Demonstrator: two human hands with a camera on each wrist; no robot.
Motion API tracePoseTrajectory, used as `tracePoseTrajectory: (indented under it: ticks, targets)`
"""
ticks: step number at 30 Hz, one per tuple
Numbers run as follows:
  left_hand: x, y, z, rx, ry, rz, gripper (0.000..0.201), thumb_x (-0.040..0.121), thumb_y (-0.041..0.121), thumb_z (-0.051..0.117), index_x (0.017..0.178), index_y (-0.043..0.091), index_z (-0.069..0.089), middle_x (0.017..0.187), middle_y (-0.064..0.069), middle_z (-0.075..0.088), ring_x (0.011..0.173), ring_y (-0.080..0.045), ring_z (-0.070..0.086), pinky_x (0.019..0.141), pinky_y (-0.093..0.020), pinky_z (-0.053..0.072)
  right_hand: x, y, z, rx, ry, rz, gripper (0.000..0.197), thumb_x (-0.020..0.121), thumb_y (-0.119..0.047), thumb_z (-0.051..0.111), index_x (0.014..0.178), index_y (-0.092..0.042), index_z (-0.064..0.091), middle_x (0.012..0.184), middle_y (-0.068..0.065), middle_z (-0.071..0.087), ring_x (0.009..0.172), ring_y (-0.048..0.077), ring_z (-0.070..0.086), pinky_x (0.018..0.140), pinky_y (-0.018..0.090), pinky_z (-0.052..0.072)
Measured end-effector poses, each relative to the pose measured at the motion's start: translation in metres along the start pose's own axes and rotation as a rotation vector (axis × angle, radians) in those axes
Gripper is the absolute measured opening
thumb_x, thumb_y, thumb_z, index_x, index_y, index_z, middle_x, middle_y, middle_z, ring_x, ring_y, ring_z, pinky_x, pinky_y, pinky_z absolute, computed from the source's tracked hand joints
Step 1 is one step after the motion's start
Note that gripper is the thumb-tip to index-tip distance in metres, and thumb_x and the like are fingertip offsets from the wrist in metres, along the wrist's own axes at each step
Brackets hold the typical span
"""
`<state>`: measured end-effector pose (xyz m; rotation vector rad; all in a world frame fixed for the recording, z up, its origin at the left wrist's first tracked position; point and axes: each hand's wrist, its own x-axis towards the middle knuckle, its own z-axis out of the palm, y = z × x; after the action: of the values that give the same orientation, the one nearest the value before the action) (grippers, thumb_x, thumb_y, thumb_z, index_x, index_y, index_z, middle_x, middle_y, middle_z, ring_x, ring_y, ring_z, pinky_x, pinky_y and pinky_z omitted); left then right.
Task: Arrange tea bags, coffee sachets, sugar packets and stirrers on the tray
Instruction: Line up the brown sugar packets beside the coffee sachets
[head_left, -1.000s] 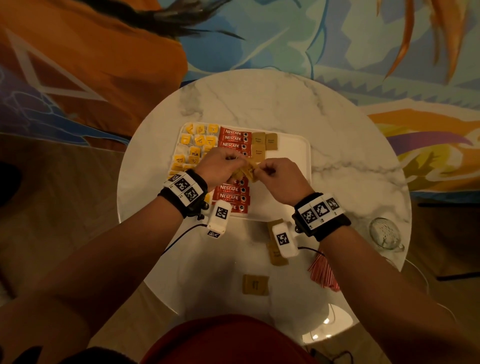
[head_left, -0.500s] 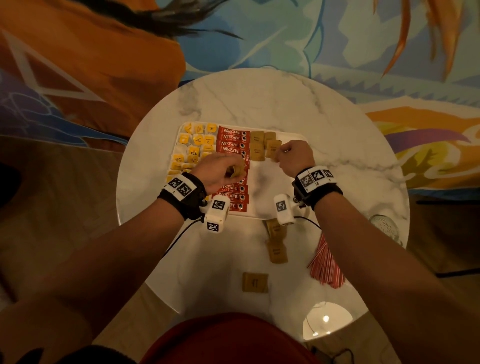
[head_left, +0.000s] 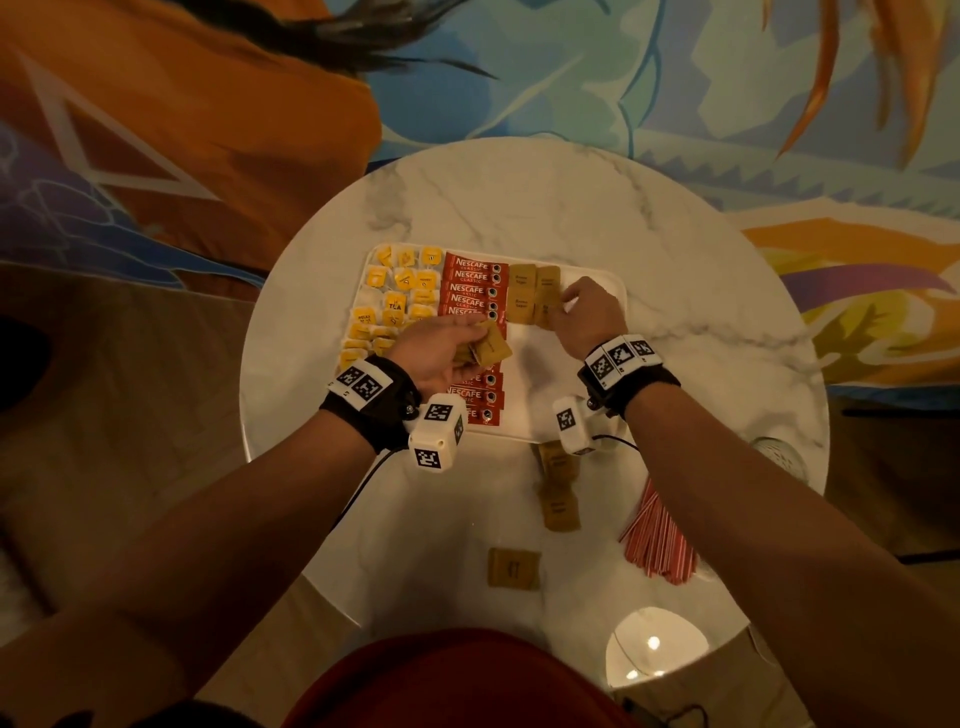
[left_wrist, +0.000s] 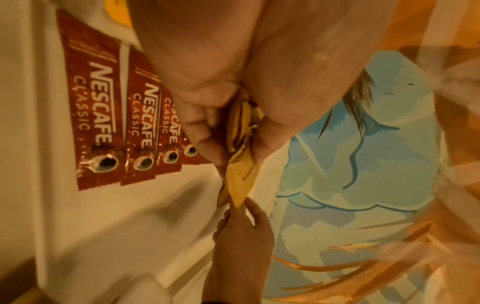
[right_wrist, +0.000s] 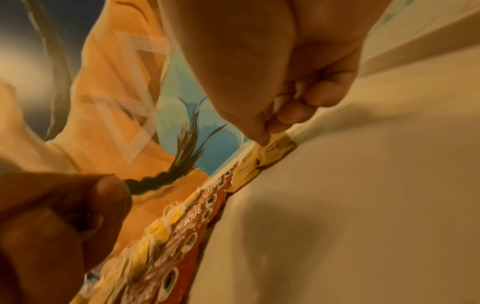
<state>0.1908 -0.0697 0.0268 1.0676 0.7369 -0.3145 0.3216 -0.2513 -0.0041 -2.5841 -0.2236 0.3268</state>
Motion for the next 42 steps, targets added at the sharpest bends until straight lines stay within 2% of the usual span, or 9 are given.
tracePoseTrajectory:
  ticks: [5, 11, 16, 19, 23, 30, 36, 39, 42]
  targets:
    - [0.002, -0.005, 0.000, -0.019, 0.006, 0.008, 0.034, 0.099, 0.012, 0.059, 0.132, 0.013, 0.060, 0.126, -0.011, 0.067, 0.103, -0.020, 0.066, 0.065, -0.026, 0.054, 0.000, -0.016, 0.009, -0.068, -0.083, -0.202, 0.032, 0.096, -0.023, 0.060, 0.127, -0.024, 0.065, 0.115, 0.002, 0.073, 0.096, 0.020, 0.068, 0.084, 0.030, 0.054]
    - [0.002, -0.007, -0.002, -0.050, 0.007, 0.045, 0.035, 0.097, 0.013, 0.063, 0.131, 0.010, 0.061, 0.127, -0.013, 0.067, 0.110, -0.024, 0.065, 0.065, -0.024, 0.057, -0.002, -0.016, 0.020, -0.055, -0.152, -0.232, 0.027, 0.096, -0.029, 0.061, 0.121, -0.029, 0.069, 0.114, -0.006, 0.074, 0.100, 0.016, 0.069, 0.089, 0.032, 0.055]
    - [0.001, -0.008, -0.005, -0.032, 0.022, 0.077, 0.032, 0.096, 0.016, 0.066, 0.126, 0.008, 0.066, 0.118, -0.013, 0.071, 0.095, -0.019, 0.067, 0.060, -0.021, 0.054, -0.026, -0.026, 0.006, 0.121, -0.079, -0.253, 0.022, 0.102, -0.032, 0.053, 0.103, -0.021, 0.072, 0.092, -0.007, 0.072, 0.080, 0.012, 0.063, 0.077, 0.029, 0.050]
    - [-0.001, -0.011, -0.005, 0.011, 0.027, 0.113, 0.029, 0.094, 0.020, 0.068, 0.121, 0.010, 0.069, 0.115, -0.011, 0.073, 0.094, -0.019, 0.068, 0.065, -0.024, 0.055, -0.056, -0.034, -0.002, 0.388, -0.180, -0.199, 0.031, 0.103, -0.040, 0.051, 0.094, -0.020, 0.072, 0.078, -0.010, 0.068, 0.064, 0.003, 0.060, 0.063, 0.024, 0.049]
    - [-0.008, -0.015, -0.002, 0.084, 0.030, 0.166, 0.022, 0.093, 0.019, 0.070, 0.113, 0.012, 0.073, 0.113, -0.010, 0.074, 0.098, -0.019, 0.068, 0.075, -0.027, 0.056, -0.087, -0.032, 0.003, 0.572, -0.228, -0.257, 0.010, 0.097, -0.027, 0.065, 0.094, -0.032, 0.074, 0.068, -0.012, 0.071, 0.054, 0.005, 0.059, 0.055, 0.022, 0.049]
    - [-0.030, -0.025, -0.007, 0.018, 0.032, 0.115, 0.030, 0.093, 0.035, 0.070, 0.111, 0.012, 0.072, 0.109, -0.012, 0.072, 0.090, -0.023, 0.066, 0.083, -0.037, 0.057, -0.106, -0.025, 0.007, 0.708, -0.221, -0.194, 0.015, 0.097, -0.017, 0.065, 0.108, -0.014, 0.073, 0.076, 0.000, 0.070, 0.055, 0.009, 0.058, 0.056, 0.028, 0.051]
    - [-0.049, -0.040, -0.007, 0.078, -0.023, 0.085, 0.014, 0.094, 0.013, 0.068, 0.106, 0.009, 0.074, 0.104, -0.012, 0.074, 0.082, -0.023, 0.067, 0.077, -0.035, 0.057, -0.128, -0.023, -0.001, 0.794, -0.273, -0.166, 0.024, 0.104, -0.024, 0.053, 0.105, -0.010, 0.072, 0.076, -0.008, 0.068, 0.062, 0.005, 0.058, 0.060, 0.018, 0.049]
    - [-0.056, -0.049, -0.007, 0.112, -0.047, 0.116, 0.016, 0.092, 0.003, 0.067, 0.103, 0.013, 0.075, 0.093, -0.011, 0.073, 0.075, -0.019, 0.066, 0.068, -0.030, 0.054, -0.134, -0.016, 0.005, 0.773, -0.293, -0.216, 0.017, 0.099, -0.009, 0.060, 0.111, -0.011, 0.070, 0.092, 0.002, 0.070, 0.073, 0.001, 0.064, 0.069, 0.018, 0.052]
    - [-0.061, -0.053, -0.006, 0.131, -0.017, 0.150, 0.018, 0.092, 0.000, 0.066, 0.098, 0.016, 0.075, 0.089, -0.009, 0.072, 0.074, -0.019, 0.065, 0.065, -0.028, 0.053, -0.138, -0.012, 0.009, 0.746, -0.297, -0.213, 0.025, 0.095, -0.007, 0.064, 0.118, -0.017, 0.064, 0.092, 0.009, 0.071, 0.075, 0.005, 0.067, 0.072, 0.021, 0.053]
